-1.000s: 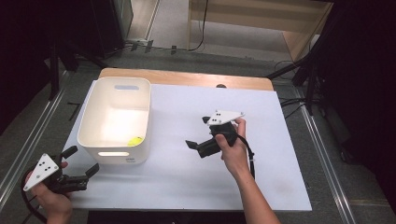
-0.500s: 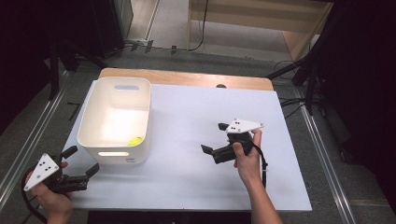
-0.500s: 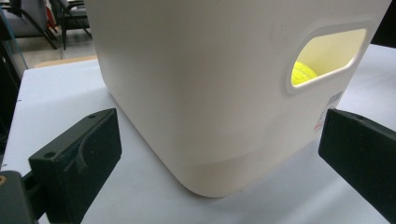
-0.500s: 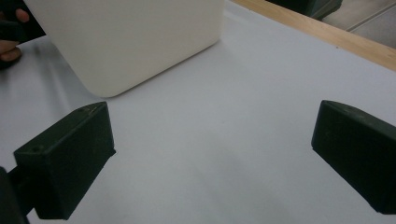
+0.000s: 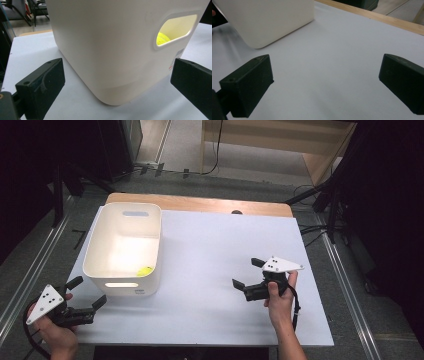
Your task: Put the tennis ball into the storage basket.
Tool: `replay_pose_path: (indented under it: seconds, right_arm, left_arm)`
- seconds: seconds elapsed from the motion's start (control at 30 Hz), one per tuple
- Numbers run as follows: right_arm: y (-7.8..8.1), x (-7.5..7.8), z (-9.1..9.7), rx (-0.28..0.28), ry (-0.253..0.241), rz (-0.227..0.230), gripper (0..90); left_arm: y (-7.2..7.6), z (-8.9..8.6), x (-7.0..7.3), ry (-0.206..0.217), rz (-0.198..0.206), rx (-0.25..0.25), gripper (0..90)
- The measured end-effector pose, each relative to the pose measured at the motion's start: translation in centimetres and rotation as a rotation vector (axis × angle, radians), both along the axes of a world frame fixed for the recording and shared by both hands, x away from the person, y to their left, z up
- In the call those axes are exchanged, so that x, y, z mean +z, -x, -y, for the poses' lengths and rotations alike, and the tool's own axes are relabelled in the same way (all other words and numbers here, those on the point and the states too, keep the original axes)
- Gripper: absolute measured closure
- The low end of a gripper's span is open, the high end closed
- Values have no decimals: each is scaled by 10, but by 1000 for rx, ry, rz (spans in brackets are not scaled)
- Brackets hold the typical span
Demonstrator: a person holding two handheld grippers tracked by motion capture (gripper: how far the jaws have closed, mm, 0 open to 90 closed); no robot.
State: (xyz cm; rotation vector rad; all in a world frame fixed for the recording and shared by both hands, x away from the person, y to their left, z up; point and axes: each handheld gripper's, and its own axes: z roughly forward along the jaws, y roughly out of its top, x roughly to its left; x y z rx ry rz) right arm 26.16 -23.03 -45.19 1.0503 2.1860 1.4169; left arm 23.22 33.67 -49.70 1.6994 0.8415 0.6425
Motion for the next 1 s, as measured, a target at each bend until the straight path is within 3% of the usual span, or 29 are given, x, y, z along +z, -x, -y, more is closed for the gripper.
replay_pose_path:
  seconds: [0.67, 1.0]
  right_arm:
    - [34, -24, 52, -107, -36, 22, 0]
    - [46, -31, 66, -145, -35, 22, 0]
  left_arm:
    - [0, 1, 0, 3, 5, 1, 0]
    - [0, 1, 0, 3, 6, -2, 0]
